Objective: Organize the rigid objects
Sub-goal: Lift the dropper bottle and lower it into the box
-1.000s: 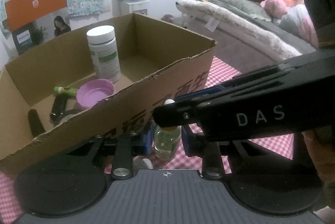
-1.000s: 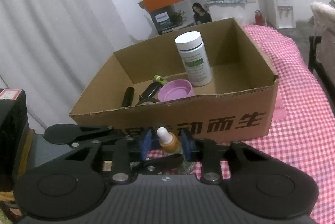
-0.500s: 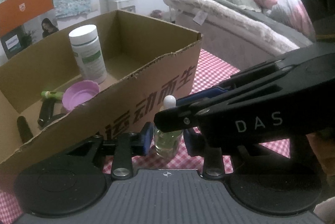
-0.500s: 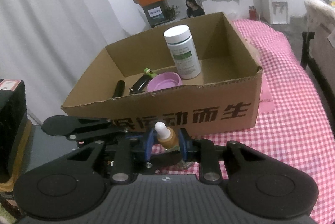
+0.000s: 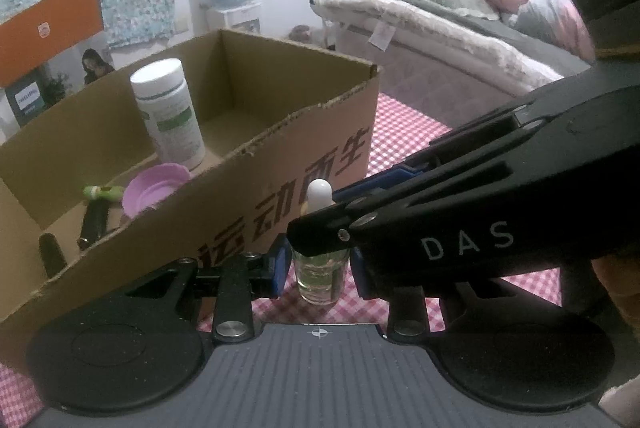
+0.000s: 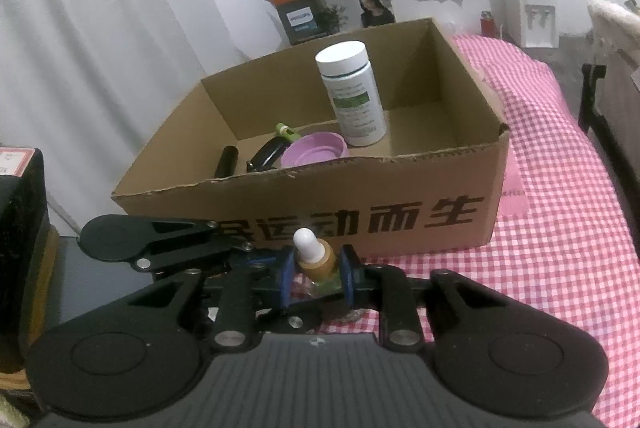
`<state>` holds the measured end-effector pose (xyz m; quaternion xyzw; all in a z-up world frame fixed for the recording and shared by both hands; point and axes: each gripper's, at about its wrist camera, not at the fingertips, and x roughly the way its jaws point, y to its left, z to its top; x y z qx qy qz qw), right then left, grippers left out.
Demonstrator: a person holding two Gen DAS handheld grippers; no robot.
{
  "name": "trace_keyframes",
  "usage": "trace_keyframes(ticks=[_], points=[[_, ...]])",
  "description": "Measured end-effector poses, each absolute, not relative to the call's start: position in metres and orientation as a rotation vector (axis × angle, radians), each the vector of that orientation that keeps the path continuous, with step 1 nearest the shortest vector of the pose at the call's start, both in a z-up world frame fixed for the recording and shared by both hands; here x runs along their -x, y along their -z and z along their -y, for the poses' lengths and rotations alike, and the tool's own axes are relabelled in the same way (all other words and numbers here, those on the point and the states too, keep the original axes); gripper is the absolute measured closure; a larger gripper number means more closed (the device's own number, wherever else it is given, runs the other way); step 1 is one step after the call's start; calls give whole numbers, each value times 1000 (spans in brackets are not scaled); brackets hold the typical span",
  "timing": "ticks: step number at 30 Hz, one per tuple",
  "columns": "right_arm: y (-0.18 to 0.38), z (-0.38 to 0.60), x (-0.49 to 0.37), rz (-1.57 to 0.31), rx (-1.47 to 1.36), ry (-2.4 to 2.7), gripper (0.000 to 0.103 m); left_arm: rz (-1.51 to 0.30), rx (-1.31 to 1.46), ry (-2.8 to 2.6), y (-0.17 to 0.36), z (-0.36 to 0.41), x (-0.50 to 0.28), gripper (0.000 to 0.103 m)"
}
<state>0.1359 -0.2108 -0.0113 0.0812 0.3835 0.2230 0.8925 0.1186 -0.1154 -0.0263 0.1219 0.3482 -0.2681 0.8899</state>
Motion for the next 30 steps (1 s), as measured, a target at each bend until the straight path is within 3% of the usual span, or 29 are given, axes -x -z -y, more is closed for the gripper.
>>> trace_keyframes(ticks=[15,21,30], points=[[-99,208,-141,-596,-30,-600,78,-588,-105,553,-76,96,-146,72],[-118,216,-197,-623,-32,-633,78,-632,-103,516,-73,109,-208,72],[-78,236,-301,-790,-94,-618,78,-765,-133,448,-35,135,-283,72]])
